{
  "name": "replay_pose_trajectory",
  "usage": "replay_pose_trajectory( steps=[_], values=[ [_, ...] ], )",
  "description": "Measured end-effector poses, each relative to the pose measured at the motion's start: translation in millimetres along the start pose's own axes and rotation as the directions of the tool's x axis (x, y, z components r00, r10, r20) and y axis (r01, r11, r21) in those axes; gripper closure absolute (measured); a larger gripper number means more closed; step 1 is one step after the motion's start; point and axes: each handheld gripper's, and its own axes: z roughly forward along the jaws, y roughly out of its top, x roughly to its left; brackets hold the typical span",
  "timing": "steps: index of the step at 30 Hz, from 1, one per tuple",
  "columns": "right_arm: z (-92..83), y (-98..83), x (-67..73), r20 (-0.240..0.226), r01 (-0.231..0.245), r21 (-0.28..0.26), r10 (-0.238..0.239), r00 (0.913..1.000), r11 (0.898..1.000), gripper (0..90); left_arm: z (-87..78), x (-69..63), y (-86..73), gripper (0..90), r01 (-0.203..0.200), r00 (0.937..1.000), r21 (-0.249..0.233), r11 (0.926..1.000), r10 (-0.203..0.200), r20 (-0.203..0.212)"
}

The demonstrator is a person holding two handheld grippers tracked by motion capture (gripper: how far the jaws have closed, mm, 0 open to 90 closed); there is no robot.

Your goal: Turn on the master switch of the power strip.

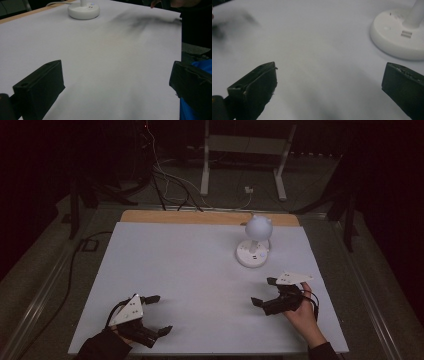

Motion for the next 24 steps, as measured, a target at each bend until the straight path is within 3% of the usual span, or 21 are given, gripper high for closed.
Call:
replay_pose_trajectory(
  steps=[7, 13, 24],
  values=[
    [-6.6, -16.1, 0.9, 0.006, 0.005, 0.014, -0.005, 1.0, 1.0, 0.0, 0.0, -0.2, 0.1, 0.1, 0.0, 1.0, 0.0, 1.0, 0.0, 0.0],
    [-14.2, -29.0, 5.5, 0.024, 0.042, 0.035, -0.043, 0.9988, 0.998, 0.0, 0.2, -0.3, 0.0, 0.1, 0.0, 1.0, 0.001, 1.0, 0.0, 0.0],
    [-28.9, -52.1, 3.7, 0.07, 0.031, 0.073, -0.036, 0.9969, 0.997, 0.0, 0.6, -0.3, 0.1, 0.1, 0.001, 1.0, 0.001, 1.0, -0.001, -0.001]
  ],
)
